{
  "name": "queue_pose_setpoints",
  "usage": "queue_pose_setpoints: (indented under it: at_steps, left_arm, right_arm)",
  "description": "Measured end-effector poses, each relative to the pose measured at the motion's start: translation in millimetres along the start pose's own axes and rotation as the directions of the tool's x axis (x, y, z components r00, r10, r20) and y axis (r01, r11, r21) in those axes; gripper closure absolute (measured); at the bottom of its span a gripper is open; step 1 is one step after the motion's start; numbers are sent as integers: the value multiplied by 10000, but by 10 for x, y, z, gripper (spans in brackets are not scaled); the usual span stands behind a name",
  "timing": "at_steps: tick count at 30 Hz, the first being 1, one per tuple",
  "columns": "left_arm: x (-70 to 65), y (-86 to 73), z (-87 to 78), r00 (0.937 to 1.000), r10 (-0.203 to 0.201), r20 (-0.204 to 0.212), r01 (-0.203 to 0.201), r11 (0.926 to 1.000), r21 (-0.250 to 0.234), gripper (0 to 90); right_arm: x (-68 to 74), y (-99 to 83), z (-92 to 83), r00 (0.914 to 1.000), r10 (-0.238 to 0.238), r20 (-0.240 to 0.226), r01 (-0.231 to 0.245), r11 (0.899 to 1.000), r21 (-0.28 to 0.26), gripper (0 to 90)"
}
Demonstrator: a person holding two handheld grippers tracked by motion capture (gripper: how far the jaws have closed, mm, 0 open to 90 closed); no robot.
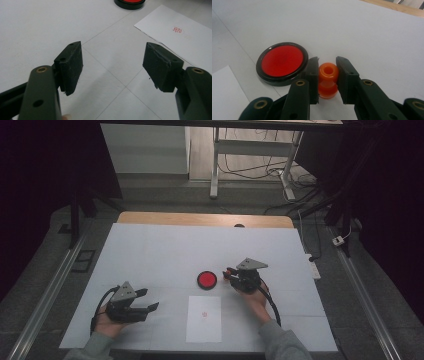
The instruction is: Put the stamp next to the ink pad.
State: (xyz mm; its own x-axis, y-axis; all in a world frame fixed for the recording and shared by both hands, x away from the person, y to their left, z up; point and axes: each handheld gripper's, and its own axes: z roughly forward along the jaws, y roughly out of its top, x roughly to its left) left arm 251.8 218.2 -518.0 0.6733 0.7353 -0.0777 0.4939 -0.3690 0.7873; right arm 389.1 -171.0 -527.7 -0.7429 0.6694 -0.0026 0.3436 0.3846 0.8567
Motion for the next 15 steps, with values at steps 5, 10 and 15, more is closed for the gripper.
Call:
queue_pose_setpoints:
  at_steps: [5, 10, 15]
  left_arm:
    - [0, 0, -1, 10000, 0, 0, 0, 10000, -5, 323]
    - [0, -1, 1, 10000, 10, 1, -10, 10000, 9, 323]
    - [0, -1, 0, 10000, 10, 5, -10, 10000, 15, 322]
  right_arm:
    - [27, 7, 17, 9999, -139, -25, 139, 9999, 89, 719]
    - [45, 0, 44, 9997, -261, -16, 261, 9994, 220, 719]
    - [59, -5, 71, 9994, -353, 57, 350, 9983, 462, 719]
